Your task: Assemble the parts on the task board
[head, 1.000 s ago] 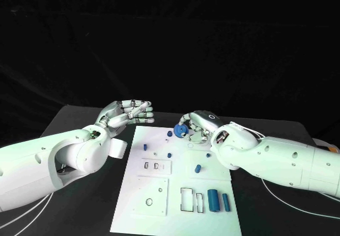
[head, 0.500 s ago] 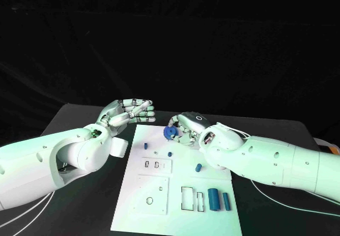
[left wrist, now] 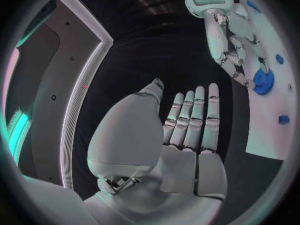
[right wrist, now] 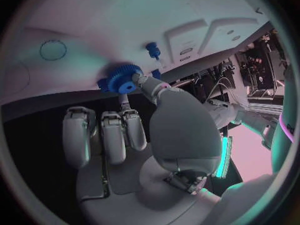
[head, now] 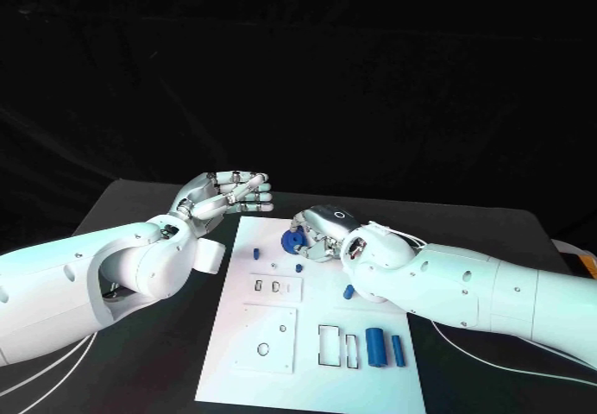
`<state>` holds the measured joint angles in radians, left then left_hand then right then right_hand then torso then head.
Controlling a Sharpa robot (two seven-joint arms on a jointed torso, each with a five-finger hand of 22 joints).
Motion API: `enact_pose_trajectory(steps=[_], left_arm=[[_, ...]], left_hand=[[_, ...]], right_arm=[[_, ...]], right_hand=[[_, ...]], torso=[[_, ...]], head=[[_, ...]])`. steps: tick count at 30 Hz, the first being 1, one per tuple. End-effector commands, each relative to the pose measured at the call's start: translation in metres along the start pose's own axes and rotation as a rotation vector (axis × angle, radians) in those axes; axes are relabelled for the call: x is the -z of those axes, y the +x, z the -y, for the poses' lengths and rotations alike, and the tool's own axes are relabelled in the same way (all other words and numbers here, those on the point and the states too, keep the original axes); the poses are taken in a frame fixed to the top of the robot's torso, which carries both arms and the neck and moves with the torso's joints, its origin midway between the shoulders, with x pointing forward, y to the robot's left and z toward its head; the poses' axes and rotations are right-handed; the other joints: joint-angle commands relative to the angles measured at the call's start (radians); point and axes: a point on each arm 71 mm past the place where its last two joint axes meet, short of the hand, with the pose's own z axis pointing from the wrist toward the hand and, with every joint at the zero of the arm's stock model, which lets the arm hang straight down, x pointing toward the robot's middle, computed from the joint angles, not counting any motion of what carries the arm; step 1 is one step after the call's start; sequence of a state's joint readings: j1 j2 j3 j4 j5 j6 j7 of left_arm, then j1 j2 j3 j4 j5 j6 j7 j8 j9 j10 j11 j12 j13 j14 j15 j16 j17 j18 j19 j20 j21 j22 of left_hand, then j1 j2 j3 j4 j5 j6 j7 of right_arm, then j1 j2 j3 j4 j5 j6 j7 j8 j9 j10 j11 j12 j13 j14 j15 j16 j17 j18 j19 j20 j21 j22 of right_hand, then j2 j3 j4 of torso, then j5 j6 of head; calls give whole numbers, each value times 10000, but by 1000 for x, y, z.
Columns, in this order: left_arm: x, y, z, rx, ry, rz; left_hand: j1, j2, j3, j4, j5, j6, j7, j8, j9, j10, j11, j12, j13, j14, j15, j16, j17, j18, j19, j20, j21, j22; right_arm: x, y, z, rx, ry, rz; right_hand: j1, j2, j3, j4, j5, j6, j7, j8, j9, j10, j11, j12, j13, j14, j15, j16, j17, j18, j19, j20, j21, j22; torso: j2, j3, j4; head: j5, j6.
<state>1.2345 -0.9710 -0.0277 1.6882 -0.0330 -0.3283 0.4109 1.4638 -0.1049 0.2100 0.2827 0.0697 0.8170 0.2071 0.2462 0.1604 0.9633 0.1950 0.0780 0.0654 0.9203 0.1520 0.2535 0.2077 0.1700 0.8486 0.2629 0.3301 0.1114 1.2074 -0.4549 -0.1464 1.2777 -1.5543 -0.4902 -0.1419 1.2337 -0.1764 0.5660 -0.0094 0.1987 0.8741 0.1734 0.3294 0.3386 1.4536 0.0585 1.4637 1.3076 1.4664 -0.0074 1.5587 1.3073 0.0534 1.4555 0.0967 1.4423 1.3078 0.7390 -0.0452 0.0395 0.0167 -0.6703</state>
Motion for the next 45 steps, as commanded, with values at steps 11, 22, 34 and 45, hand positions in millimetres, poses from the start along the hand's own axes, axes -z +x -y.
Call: enact_pose_trajectory(steps=[11, 22, 34, 45], left_arm=[[0, 1, 2, 97, 59, -125], [0, 1, 2, 96, 45, -122], [1, 0, 1, 77, -59, -79], [1, -3, 1, 53, -61, -22]], left_hand=[[91, 28, 49, 8, -35, -72, 363, -38, -14, -9, 21, -58, -3, -20, 51, -61, 16, 121, -36, 0, -20, -9], [101, 24, 51, 10, -34, -71, 361, -40, -14, -3, 20, -64, -1, -23, 53, -71, 24, 121, -52, 5, -28, -16], [110, 27, 56, 8, -31, -71, 360, -41, -14, -3, 20, -68, -1, -26, 54, -76, 26, 120, -58, 7, -31, -19], [117, 28, 60, 7, -31, -75, 360, -44, -15, -7, 21, -74, -2, -29, 55, -81, 29, 120, -65, 9, -35, -22]], right_arm=[[-3, 5, 2, 202, 146, -317], [-4, 6, 2, -25, 146, -457], [-2, 8, 7, -176, 322, -797], [13, -8, 18, -728, 161, 560]], right_hand=[[-230, -47, 90, 21, -107, 44, -212, 95, 236, -223, 91, -213, 854, 937, 35, 12, 2118, -31, -134, 39, -187, 760], [-895, -358, -448, 388, 187, -1024, 139, -781, -53, -720, 434, -630, 321, 948, 352, 26, 2186, -14, -183, 348, -269, 730], [-1416, -208, -818, 944, 759, -518, 30, -715, -2, -543, 348, -476, 510, 967, 290, 48, 2278, -28, -123, 310, -227, 824], [-1396, -177, -796, 985, 1001, -472, 8, -752, -11, -400, 320, -350, 672, 983, 259, 63, 2350, -53, -53, 278, -154, 922]], torso=[[-7, -2, -4], [-5, 2, -4], [-6, 3, -20], [-36, 26, -54]], head=[[3, -6], [13, -11], [-63, -6], [-29, -11]])
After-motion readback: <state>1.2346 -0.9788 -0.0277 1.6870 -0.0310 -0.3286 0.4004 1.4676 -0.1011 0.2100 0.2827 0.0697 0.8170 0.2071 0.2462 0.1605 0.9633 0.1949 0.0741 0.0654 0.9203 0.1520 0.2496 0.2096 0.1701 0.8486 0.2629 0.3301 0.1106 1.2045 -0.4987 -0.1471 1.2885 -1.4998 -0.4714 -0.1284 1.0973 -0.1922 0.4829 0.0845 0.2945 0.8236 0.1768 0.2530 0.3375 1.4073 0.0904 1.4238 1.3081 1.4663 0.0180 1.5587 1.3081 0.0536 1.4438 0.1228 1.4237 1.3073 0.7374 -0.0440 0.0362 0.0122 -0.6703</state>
